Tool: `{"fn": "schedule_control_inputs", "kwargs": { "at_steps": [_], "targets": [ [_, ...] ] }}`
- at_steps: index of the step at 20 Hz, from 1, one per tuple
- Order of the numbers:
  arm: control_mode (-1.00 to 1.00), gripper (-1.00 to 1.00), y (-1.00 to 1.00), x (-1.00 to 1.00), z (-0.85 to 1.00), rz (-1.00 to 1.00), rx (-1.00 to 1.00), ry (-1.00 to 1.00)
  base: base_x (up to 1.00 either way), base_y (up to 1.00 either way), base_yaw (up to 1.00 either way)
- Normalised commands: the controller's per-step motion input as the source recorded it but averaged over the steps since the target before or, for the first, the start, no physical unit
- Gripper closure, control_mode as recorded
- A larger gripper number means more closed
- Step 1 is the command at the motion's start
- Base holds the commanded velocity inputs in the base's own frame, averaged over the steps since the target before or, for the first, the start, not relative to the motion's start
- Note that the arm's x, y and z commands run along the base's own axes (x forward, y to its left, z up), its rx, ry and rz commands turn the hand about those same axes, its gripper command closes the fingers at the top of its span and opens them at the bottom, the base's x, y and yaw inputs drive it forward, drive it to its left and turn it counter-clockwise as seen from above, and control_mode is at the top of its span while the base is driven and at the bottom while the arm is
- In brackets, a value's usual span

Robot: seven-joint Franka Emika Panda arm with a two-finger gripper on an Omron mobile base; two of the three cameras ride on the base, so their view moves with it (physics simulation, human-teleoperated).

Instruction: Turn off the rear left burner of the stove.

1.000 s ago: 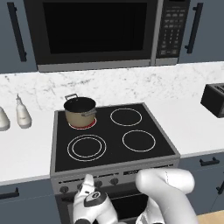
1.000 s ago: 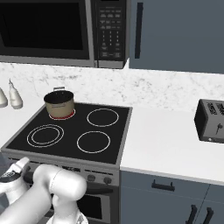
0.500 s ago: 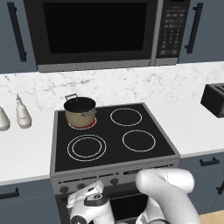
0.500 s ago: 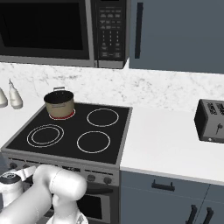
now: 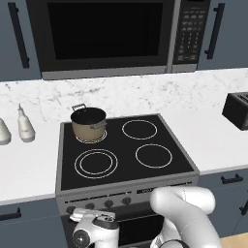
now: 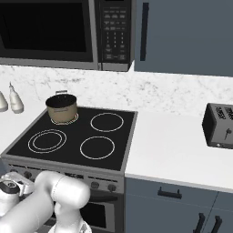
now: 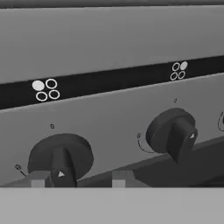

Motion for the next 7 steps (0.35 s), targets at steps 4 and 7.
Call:
{"fn": "schedule_control_inputs", "kwargs": {
  "at_steps": [4, 7],
  "targets": [
    [-1.00, 1.00, -0.35, 0.00, 0.02, -0.42, 0.66, 0.00, 0.00, 0.00, 0.00],
    [-1.00, 1.00, -0.11, -0.06, 0.15, -0.11, 0.18, 0.01, 0.00, 0.00, 0.00]
  ]
}}
